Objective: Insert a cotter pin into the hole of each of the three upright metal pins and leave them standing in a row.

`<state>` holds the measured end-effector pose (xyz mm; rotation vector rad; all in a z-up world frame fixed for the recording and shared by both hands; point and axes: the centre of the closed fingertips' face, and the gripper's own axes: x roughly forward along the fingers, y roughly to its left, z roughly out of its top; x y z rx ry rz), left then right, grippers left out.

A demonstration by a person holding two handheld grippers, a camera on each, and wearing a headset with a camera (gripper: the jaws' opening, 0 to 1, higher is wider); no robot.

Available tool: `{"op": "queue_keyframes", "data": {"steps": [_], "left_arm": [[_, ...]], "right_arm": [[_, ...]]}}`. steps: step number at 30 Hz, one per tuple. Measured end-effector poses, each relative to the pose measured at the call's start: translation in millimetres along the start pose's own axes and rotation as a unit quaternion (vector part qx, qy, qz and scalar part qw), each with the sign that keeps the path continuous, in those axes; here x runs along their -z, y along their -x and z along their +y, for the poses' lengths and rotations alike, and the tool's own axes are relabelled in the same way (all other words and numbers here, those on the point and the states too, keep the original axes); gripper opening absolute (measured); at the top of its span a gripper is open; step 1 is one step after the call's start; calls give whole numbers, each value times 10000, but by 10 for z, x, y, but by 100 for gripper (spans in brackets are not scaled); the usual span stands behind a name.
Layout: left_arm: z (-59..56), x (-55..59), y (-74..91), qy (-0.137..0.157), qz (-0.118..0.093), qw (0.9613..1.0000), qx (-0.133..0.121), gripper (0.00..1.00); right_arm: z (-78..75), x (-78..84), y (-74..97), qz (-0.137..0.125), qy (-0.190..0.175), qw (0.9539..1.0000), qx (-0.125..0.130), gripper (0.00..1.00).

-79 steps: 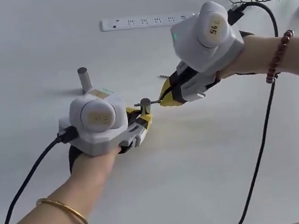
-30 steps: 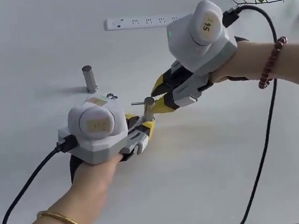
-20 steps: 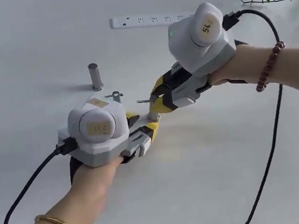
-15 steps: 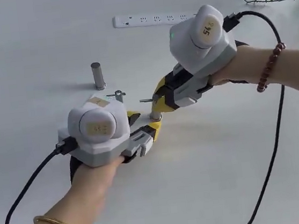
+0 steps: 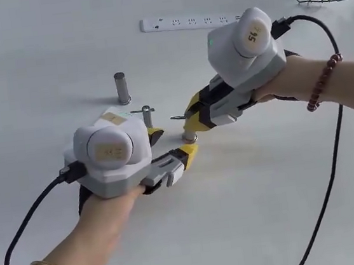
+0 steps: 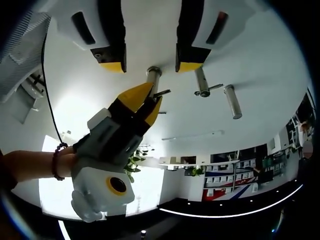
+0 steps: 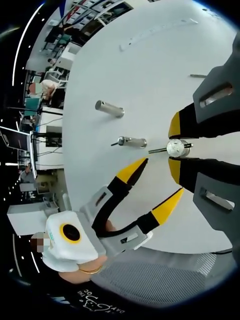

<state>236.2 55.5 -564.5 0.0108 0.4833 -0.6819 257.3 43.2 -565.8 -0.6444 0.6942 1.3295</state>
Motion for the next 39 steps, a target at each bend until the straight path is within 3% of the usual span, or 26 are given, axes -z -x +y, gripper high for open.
{"op": "queue_keyframes", "data": {"steps": [13, 20, 33, 39], "left_arm": [[8, -64, 258, -206, -57, 9997, 130, 45], [43, -53, 360, -343, -84, 9993, 112, 50], [128, -114, 445, -160, -219, 9996, 64, 58], [167, -134, 466, -151, -267, 9995, 13, 58]], "right_arm": [[-11, 8, 1, -78, 64, 9999, -113, 8], [-63, -25, 30, -125, 77, 9999, -42, 8], [-190, -56, 17, -105, 139, 9998, -60, 8], [-178, -14, -11, -11, 183, 9998, -124, 8]]}}
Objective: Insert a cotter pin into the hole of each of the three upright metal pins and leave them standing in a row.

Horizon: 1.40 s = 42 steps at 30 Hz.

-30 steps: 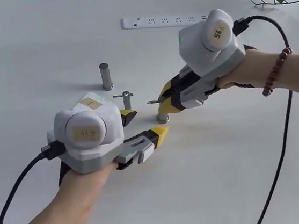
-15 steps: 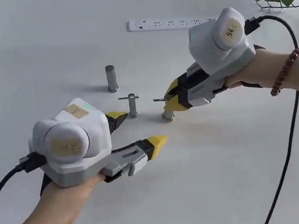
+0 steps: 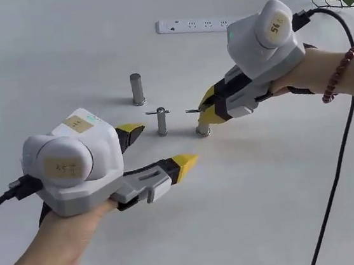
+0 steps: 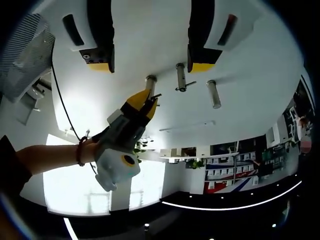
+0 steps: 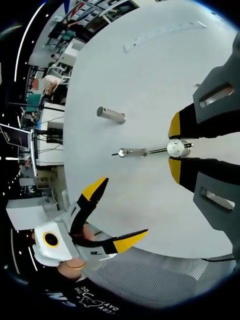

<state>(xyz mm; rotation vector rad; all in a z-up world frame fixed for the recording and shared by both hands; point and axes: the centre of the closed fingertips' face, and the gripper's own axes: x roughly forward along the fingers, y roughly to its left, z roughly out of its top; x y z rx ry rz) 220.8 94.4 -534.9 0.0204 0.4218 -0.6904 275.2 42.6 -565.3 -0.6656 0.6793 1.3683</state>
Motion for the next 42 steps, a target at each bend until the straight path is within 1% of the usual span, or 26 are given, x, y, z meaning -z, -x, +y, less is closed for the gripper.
{"op": "queue_keyframes", "data": {"steps": [4, 8, 12, 20, 22, 25, 27, 32, 35, 39, 41, 42], "left_arm": [[12, -5, 7, 6, -15, 10000, -23, 58], [19, 14, 7, -6, 18, 10000, -37, 58], [31, 42, 4, -4, 63, 10000, -61, 58], [47, 21, 24, 48, 17, 9999, -93, 57], [56, 16, 34, 60, 14, 9999, -113, 57], [71, 15, 44, 68, 23, 9999, -135, 57], [79, 13, 52, 58, 30, 9999, -145, 57], [89, -2, 71, 69, 18, 9998, -169, 57], [90, -15, 82, 38, 11, 9998, -169, 58], [99, -28, 100, -43, 21, 9998, -183, 59], [98, -48, 120, -67, 5, 9998, -186, 60], [94, -81, 136, -90, -52, 9998, -185, 60]], "right_arm": [[-43, 14, -2, -22, -47, 10000, 2, 8], [-42, 6, -9, -39, -57, 10000, -17, 8], [-34, 0, -11, -65, -148, 9999, -23, 9], [-16, -4, -10, -110, -366, 9993, -42, 9], [-41, 3, -17, -115, -435, 9990, -58, 9], [-35, -1, -14, -148, -479, 9987, -58, 10], [-20, -3, -11, -164, -486, 9987, -64, 11], [0, 5, 4, -107, -446, 9989, -40, 14], [5, -19, 33, -145, -468, 9988, -9, 16], [14, -92, 80, -257, -592, 9979, 64, 20], [25, -194, 95, -484, -873, 9950, 90, 22], [30, -256, 105, -625, -1132, 9916, 77, 23]]}}
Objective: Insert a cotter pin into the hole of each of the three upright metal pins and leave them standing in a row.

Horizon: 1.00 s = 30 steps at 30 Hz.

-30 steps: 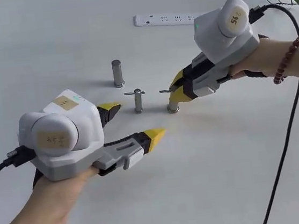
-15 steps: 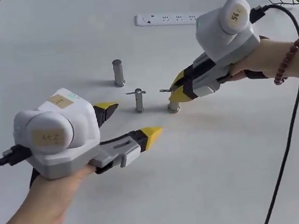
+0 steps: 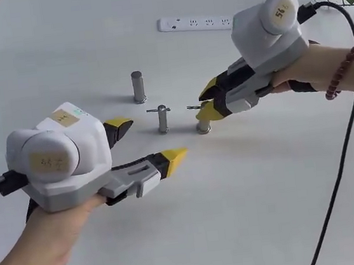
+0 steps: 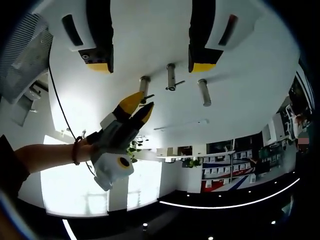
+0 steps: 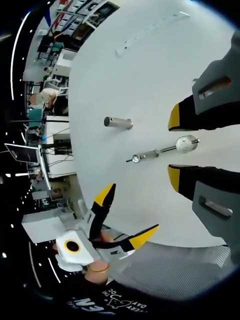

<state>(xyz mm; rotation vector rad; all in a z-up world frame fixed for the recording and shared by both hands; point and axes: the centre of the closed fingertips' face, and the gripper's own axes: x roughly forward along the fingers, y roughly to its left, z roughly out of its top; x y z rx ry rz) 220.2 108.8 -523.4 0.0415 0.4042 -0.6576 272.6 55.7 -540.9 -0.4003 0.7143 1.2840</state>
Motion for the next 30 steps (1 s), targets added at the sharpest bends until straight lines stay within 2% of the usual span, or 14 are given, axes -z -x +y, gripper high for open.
{"op": "queue_keyframes", "data": {"steps": [2, 4, 7, 10, 13, 16, 18, 23, 27, 30], "left_arm": [[-2, -36, 28, -54, -22, 10000, -13, 61], [7, -35, 44, -87, 39, 9999, -42, 63], [17, -31, 77, -159, 72, 9998, -72, 66], [26, -34, 111, -81, 59, 9999, -60, 67], [33, -40, 146, -31, 35, 10000, -44, 72], [44, -15, 177, -50, 99, 9999, -38, 75], [50, 16, 193, -18, 178, 9998, -22, 78], [62, 26, 215, 35, 155, 9999, 7, 82], [63, 26, 219, 19, 159, 9999, 25, 87], [71, 28, 225, 26, 151, 9999, 27, 88]], "right_arm": [[5, -85, 1, -143, -160, 9998, 25, 24], [0, -141, -3, -226, -128, 9996, 83, 24], [-74, -229, -74, -394, -271, 9986, 219, 25], [-153, -324, -138, -531, -372, 9972, 377, 25], [-210, -442, -230, -701, -271, 9956, 554, 25], [-236, -505, -307, -755, -290, 9948, 617, 24], [-321, -552, -385, -826, -318, 9936, 709, 23], [-439, -654, -559, -925, -419, 9911, 865, 23], [-500, -676, -693, -902, -439, 9907, 918, 23], [-543, -696, -770, -927, -610, 9896, 917, 23]]}}
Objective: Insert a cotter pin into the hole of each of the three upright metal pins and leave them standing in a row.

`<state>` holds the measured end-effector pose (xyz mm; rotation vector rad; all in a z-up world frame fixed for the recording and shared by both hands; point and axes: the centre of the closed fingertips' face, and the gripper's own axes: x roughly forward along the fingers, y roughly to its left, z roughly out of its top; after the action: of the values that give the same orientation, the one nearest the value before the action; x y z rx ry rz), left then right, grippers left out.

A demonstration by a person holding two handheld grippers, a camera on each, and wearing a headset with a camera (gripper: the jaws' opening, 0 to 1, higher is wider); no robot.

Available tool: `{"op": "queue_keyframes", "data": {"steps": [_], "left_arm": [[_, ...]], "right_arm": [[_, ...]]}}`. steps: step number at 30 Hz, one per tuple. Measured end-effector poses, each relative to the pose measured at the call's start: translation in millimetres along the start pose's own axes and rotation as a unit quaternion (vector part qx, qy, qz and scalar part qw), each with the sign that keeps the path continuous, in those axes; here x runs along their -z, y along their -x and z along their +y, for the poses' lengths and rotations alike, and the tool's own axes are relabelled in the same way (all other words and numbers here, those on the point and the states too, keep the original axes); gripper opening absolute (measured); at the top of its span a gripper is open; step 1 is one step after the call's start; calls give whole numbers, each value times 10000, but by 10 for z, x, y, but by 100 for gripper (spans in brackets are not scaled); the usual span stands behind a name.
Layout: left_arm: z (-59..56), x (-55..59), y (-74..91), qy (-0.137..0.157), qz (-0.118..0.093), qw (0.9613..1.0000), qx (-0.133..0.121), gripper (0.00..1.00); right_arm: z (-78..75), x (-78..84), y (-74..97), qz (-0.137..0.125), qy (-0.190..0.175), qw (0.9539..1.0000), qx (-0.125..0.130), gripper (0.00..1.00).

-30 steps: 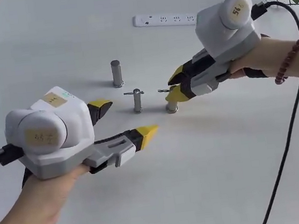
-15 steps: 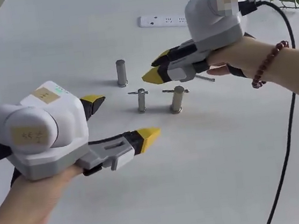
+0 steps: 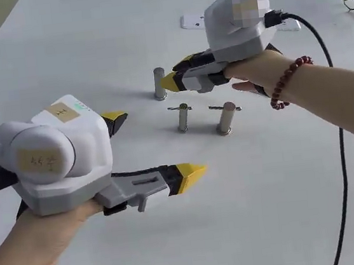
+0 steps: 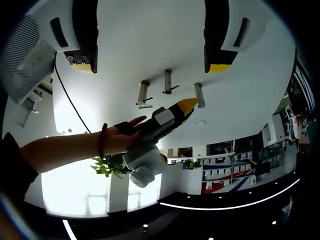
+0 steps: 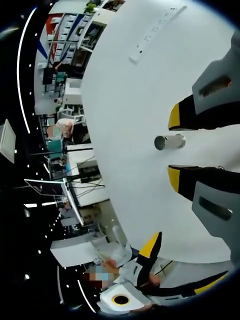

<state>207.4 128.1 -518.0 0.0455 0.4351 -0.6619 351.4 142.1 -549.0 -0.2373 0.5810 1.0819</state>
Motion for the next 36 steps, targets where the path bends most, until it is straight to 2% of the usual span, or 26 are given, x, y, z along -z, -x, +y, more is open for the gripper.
{"op": "queue_keyframes", "data": {"steps": [6, 13, 15, 17, 19, 23, 25, 36], "left_arm": [[13, 15, 10, 48, 26, 10000, 12, 95], [52, 31, -1, 39, 98, 9999, -9, 99], [53, 29, -6, 41, 108, 9999, -4, 99], [45, -12, -10, 100, -18, 9999, 28, 99], [40, -29, -6, 79, -51, 9999, 42, 99], [50, -12, -4, 7, 34, 10000, 6, 98], [56, -5, 2, 11, 57, 10000, -3, 98], [91, -59, 39, 36, -36, 10000, -40, 96]], "right_arm": [[-50, -2, -167, 71, -83, 9999, 61, 21], [31, 37, -229, 157, 5, 9999, 4, 18], [23, 37, -256, 181, 65, 9998, 66, 17], [-33, 39, -272, 182, 86, 9997, 133, 15], [-68, 54, -285, 252, 72, 9994, 204, 10], [-92, 46, -317, 299, 72, 9992, 257, 9], [-106, 49, -314, 343, 301, 9986, 285, 9], [-22, 46, -302, 417, 390, 9978, 325, 7]]}}
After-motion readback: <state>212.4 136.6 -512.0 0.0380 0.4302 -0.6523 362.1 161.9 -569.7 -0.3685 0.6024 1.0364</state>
